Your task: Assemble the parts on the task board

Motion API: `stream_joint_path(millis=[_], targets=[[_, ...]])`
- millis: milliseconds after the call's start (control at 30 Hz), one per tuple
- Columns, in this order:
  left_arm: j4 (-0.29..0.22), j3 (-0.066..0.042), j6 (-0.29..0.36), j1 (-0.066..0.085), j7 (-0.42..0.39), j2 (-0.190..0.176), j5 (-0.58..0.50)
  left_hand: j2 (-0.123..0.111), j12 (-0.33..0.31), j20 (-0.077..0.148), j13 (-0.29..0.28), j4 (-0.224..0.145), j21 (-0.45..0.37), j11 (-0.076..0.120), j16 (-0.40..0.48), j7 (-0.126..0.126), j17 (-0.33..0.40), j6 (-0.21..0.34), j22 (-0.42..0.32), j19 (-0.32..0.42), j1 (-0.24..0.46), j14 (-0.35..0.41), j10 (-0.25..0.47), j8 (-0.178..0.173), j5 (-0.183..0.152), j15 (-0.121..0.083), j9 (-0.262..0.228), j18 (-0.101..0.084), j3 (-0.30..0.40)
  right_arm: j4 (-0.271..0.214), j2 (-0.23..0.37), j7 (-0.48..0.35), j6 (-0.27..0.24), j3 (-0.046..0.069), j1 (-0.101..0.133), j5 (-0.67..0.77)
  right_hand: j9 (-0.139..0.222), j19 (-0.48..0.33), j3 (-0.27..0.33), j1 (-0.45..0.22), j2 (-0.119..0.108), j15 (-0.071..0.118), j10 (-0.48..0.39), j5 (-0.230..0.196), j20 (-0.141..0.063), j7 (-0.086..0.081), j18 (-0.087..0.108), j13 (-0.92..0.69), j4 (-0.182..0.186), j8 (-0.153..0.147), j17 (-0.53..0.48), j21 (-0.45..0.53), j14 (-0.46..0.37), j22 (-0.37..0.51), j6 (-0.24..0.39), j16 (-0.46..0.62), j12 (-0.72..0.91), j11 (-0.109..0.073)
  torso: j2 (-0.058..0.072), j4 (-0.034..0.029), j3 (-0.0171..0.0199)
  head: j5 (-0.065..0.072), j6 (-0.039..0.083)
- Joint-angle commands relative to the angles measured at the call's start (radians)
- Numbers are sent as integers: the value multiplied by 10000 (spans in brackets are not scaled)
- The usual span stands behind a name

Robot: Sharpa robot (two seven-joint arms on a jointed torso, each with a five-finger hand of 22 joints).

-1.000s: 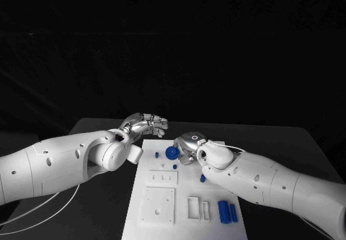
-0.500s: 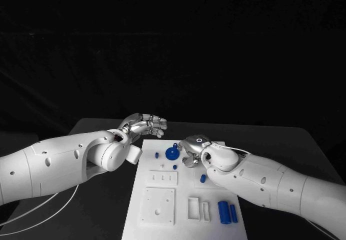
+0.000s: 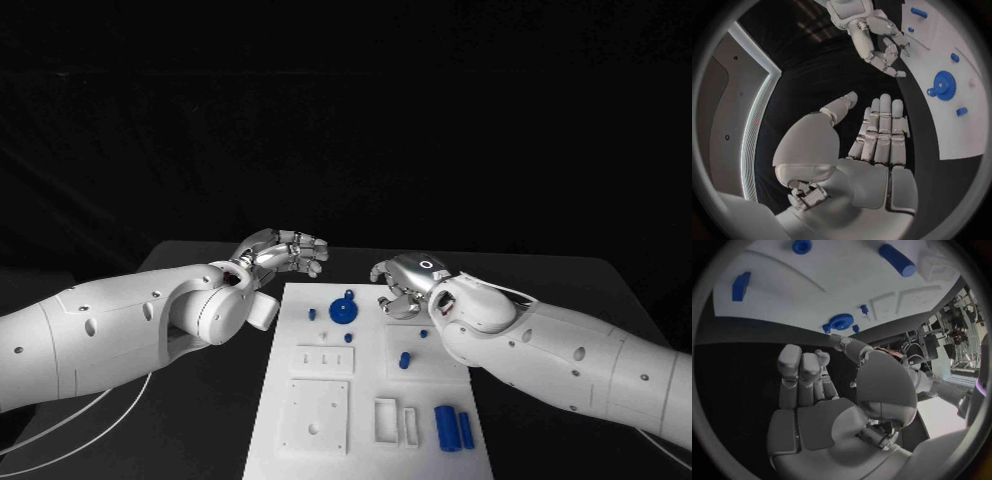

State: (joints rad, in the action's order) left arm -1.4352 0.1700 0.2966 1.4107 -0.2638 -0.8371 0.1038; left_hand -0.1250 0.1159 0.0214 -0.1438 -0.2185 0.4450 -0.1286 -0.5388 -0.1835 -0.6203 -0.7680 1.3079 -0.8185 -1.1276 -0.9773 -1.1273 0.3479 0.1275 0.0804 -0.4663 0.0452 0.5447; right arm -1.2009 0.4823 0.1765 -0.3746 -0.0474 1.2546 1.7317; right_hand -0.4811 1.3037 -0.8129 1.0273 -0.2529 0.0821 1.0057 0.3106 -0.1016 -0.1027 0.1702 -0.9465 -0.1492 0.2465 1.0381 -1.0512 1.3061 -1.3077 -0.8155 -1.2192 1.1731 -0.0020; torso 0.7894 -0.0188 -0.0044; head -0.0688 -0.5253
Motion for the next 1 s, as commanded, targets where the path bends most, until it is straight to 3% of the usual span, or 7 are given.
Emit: stream_joint_path(millis=[33, 267, 400, 633, 733, 933, 1000], targets=[[111, -11, -32, 11, -123, 26, 27, -28, -52, -1, -18, -18, 60, -58, -20, -52, -12, -20, 188, 55, 36, 51, -4, -49, 34, -15, -12, 164, 61, -241, 424, -913, -407, 131, 51, -1431, 21, 7, -5, 49, -80, -28, -389, -355, -45, -417, 916, 13, -75, 65, 20, 39, 23, -117, -701, 52, 57, 332, -55, 61, 48, 22, 30], [298, -6, -79, 7, -141, 10, 27, -11, 59, 0, -91, -24, 82, -8, -28, -63, -21, -78, 189, 56, 37, 41, -242, -41, 22, -18, -53, 165, 65, -96, 1464, -2599, 182, 265, 171, -3864, 69, -110, 667, 162, 96, -63, -492, -1788, -52, -458, 916, 22, -450, 74, 76, 57, -40, -158, -650, 108, 91, 372, -178, 232, 162, 40, 67], [351, -2, -114, 4, -154, 2, 27, -13, 66, 0, -97, -26, 83, -5, -29, -62, -22, -80, 188, 57, 38, 41, -258, -42, 20, -19, -56, 164, 63, 406, 1699, -3100, 366, 265, 172, -4305, 93, -223, 1217, 127, 307, -83, -580, -1849, -44, -473, 916, 17, -778, 78, 117, 53, -95, -183, -615, 125, 116, 388, -229, 327, 241, 59, 75], [390, 3, -175, -2, -163, 7, 27, -18, 54, 1, -94, -32, 85, -12, -28, -61, -22, -83, 188, 59, 38, 43, -241, -44, 14, -19, -60, 165, 61, 1145, 1776, -3467, 635, 264, 111, -4475, 134, -454, 2127, 67, 621, -119, -755, -1635, -30, -509, 916, 20, -1293, 78, 174, 56, -197, -193, -550, 160, 140, 425, -258, 401, 370, 80, 47], [403, 5, -191, -8, -163, 13, 27, -16, 40, 1, -91, -38, 86, -21, -28, -61, -23, -83, 187, 60, 35, 44, -221, -47, 12, -19, -63, 165, 62, 1409, 1698, -3543, 725, 263, 5, -4475, 141, -476, 2187, 141, 642, -119, -770, -1576, -27, -509, 916, 22, -1359, 80, 180, 52, -204, -194, -548, 164, 145, 424, -257, 401, 376, 122, 38], [362, 5, -217, -29, -167, 17, 28, -13, 23, 0, -87, -44, 87, -32, -27, -62, -23, -79, 186, 62, 34, 46, -196, -53, 9, -18, -67, 165, 62, 1986, 1414, -3693, 779, 259, -304, -4421, 155, -532, 2253, 389, 683, -121, -801, -1504, -12, -510, 916, 24, -1406, 85, 192, 46, -222, -197, -550, 174, 158, 426, -237, 373, 320, 217, 17], [351, 5, -227, -34, -168, 21, 28, -10, 16, 1, -85, -46, 88, -37, -26, -62, -23, -78, 186, 63, 32, 47, -186, -56, 10, -18, -68, 165, 63, 2076, 1353, -3723, 781, 259, -361, -4416, 161, -549, 2256, 476, 693, -121, -809, -1513, -5, -510, 916, 25, -1403, 85, 195, 45, -228, -197, -548, 177, 161, 426, -230, 371, 332, 227, 4]])
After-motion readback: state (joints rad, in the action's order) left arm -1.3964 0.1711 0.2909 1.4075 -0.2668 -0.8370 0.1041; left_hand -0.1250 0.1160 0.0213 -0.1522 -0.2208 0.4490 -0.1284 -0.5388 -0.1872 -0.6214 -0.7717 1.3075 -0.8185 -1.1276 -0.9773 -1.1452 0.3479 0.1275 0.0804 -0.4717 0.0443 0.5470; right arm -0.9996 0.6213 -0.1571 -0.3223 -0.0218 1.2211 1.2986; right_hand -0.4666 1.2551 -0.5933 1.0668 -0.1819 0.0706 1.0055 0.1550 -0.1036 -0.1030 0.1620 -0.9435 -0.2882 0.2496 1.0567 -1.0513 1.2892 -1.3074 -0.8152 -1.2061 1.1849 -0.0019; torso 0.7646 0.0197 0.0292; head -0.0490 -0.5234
